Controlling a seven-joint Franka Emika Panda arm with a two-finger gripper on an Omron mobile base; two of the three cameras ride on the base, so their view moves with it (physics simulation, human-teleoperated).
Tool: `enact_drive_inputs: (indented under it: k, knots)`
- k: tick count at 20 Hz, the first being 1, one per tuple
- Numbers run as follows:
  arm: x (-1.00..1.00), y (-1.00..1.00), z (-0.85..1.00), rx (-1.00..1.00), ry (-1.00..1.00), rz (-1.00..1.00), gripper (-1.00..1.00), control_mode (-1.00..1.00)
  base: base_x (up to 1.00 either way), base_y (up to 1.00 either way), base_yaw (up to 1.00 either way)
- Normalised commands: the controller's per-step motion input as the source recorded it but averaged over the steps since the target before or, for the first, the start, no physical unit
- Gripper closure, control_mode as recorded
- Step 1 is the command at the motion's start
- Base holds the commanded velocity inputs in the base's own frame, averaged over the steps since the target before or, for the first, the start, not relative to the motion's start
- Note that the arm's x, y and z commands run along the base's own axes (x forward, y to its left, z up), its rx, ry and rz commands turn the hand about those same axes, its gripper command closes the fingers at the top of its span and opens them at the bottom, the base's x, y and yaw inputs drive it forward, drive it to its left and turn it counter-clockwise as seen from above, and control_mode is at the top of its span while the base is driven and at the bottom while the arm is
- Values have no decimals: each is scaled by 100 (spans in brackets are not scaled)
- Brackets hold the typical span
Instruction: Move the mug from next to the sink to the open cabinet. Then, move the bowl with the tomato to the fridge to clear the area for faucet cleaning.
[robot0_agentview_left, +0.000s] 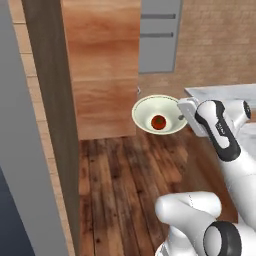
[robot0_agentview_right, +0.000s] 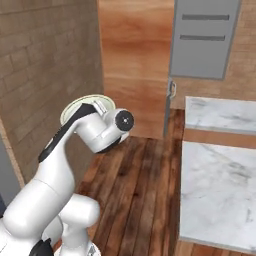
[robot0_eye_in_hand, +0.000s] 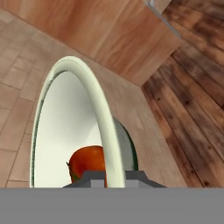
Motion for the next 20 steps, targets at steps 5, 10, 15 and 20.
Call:
enact_drive_inputs:
  k: [5,10,15,20]
  knots:
    - [0,0,0,0,0,0,100,100,100,-26,-8]
    - [0,0,0,0,0,0,100,100,100,-28,-8]
    - [0,0,0,0,0,0,100,100,100,0,-14]
    - [0,0,0,0,0,0,100,100,100,-16,-19]
